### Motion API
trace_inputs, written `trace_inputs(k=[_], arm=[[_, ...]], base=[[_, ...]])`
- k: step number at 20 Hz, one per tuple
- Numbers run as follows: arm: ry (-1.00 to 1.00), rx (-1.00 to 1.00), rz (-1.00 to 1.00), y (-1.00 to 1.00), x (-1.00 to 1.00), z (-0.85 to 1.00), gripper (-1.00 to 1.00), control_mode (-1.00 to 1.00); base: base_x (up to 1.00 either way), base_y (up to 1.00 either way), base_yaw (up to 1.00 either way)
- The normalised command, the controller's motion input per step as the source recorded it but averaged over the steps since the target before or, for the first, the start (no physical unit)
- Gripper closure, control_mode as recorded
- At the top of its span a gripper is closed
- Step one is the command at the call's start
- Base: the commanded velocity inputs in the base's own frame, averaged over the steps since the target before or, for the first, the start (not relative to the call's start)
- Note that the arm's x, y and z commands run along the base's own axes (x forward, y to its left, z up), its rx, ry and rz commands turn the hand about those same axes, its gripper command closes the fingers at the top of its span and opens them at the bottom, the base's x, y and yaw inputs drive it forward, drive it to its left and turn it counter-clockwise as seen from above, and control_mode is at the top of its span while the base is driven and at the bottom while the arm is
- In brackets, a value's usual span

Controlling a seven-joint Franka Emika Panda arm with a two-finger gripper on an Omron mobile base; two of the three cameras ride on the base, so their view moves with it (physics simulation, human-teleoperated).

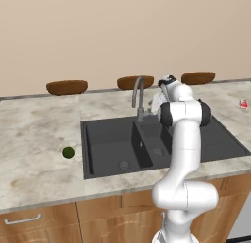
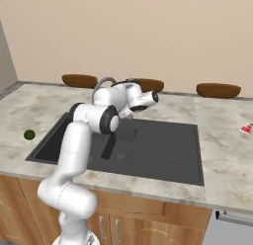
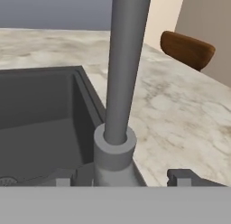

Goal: Turn on the sink faucet. Then move the lime from the counter to the sink. Turn off the sink. Move the vegetable from the sink to the pot next to the stove. Finally move the pot to the rear right burner.

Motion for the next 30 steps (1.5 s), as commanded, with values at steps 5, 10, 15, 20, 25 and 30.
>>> trace_inputs(k=[5, 10, 15, 20, 25, 30], arm=[[0.00, 0.01, -0.01, 0.00, 0.00, -0.01, 1.00, -1.00], [0.00, 0.01, -0.07, -0.15, -0.01, -0.06, 1.00, -1.00], [0.00, 0.02, -0.13, -0.32, 0.04, -0.21, 1.00, -1.00], [0.00, 0.04, -0.15, -0.46, 0.06, -0.26, 1.00, -1.00], [0.00, 0.04, -0.14, -0.49, 0.01, -0.29, 1.00, -1.00], [0.00, 0.00, -0.14, -0.54, 0.00, -0.41, 1.00, -1.00]], base=[[0.00, 0.00, 0.00], [0.00, 0.00, 0.00], [0.00, 0.00, 0.00], [0.00, 0.00, 0.00], [0.00, 0.00, 0.00], [0.00, 0.00, 0.00]])
